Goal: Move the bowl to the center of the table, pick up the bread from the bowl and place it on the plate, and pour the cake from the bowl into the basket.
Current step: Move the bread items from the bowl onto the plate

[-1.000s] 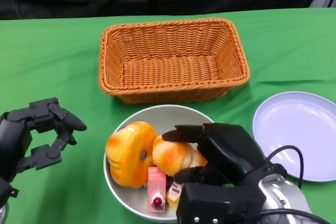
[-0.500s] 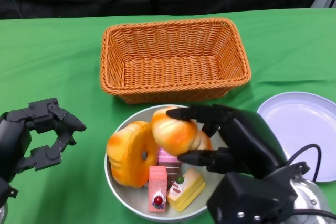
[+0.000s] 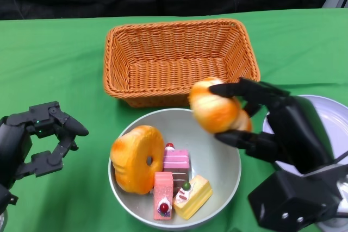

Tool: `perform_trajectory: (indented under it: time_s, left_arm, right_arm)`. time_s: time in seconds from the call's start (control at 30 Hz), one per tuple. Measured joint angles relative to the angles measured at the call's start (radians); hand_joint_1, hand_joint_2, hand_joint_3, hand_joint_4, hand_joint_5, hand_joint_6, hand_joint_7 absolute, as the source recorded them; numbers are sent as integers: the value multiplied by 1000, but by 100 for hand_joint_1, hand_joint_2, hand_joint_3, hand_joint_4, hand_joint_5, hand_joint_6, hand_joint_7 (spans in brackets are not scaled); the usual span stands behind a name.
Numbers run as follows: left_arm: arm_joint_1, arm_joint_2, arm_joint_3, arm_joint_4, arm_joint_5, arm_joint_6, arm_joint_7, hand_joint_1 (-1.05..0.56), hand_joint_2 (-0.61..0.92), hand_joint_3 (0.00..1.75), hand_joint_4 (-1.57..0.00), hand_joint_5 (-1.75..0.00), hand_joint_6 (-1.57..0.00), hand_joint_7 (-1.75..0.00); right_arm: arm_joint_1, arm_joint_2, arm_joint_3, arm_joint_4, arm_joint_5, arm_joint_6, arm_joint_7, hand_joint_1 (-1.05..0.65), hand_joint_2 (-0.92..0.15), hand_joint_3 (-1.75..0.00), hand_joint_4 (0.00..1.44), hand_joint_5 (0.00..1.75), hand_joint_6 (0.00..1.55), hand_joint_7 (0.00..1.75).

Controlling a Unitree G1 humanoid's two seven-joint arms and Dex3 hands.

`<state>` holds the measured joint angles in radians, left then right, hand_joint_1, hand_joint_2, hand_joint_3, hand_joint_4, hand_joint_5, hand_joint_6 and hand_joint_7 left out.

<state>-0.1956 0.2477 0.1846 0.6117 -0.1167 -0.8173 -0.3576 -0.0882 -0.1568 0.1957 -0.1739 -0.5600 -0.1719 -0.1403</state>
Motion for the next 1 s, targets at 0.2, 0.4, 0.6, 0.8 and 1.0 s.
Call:
perform_trajectory:
  time_s: [0.2, 0.4, 0.6, 0.8, 1.0]
  left_arm:
    - [0, 7, 0, 0, 0, 1, 0, 3, 62, 90, -83, -147, -87, -106]
    - [0, 14, 0, 5, -1, 1, 0, 2, 63, 88, -83, -146, -87, -106]
    - [0, 20, 0, 5, -6, 12, 0, 4, 65, 86, -82, -146, -86, -106]
    - [0, 26, 0, 5, -8, 15, 0, 4, 66, 83, -82, -146, -87, -106]
    - [0, 30, 0, 5, -15, 16, -1, 5, 66, 82, -81, -148, -87, -106]
  right_arm:
    - [-2, -56, -65, 65, -29, -49, -64, -20, -91, -5, 70, 146, 80, 88]
    - [-2, -90, -105, 112, -50, -52, -109, -18, -89, -2, 73, 142, 86, 80]
    - [3, -126, -132, 174, -73, -60, -164, -17, -89, -1, 74, 135, 89, 69]
    - [11, -141, -162, 224, -73, -59, -195, -14, -89, -1, 74, 135, 91, 67]
    - [19, -151, -186, 275, -64, -41, -196, -15, -89, 0, 73, 139, 93, 64]
